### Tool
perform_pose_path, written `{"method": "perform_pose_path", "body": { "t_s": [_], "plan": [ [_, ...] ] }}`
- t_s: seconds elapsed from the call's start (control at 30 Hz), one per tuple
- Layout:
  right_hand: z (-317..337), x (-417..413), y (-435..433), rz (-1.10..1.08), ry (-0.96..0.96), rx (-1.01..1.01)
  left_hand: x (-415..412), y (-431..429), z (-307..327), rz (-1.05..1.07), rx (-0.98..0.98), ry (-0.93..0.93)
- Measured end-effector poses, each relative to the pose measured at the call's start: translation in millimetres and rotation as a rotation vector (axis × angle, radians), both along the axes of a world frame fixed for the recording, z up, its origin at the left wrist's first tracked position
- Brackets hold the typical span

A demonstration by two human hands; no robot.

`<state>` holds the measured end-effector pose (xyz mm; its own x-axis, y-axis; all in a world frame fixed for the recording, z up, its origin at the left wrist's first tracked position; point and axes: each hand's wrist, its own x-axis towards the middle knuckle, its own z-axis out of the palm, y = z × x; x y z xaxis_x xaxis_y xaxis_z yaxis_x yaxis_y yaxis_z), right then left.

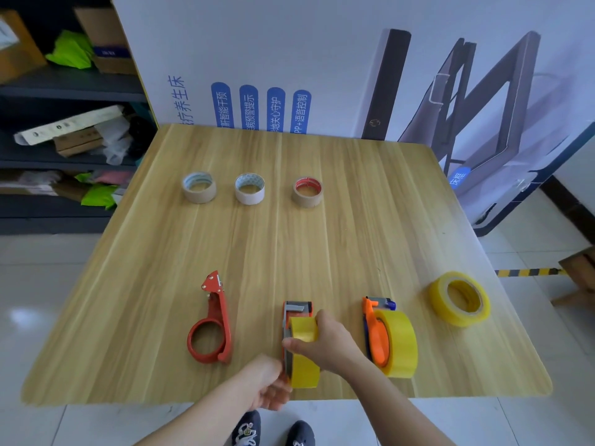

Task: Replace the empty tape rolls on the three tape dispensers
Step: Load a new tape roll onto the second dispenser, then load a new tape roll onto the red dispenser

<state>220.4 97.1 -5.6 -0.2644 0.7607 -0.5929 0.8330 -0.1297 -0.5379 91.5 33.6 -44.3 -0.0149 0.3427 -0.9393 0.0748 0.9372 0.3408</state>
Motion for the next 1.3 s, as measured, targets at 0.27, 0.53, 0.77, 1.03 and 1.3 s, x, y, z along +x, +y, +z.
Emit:
{"method": "perform_pose_path", "body": {
  "t_s": [0.27, 0.53, 0.77, 1.03, 1.3],
  "plan": [
    [15, 8, 7, 0.07, -0.123, 0.104, -24, 40, 30, -0.601, 0.369, 0.559],
    [49, 42, 39, -0.039, -0.238, 0.421, -9, 97, 75, -0.847, 0.668, 0.762],
    [62, 104, 53, -0.094, -0.473, 0.481, 51, 127, 105, -1.141, 0.987, 0.979],
    [50, 200, 84, -0.116, -0.578, 0.383, 149, 172, 91, -1.317, 1.046, 1.024],
    [8, 286, 132, -0.13, -0.567, 0.282, 251, 216, 54, -1.385, 0.945, 1.001]
  ]
}}
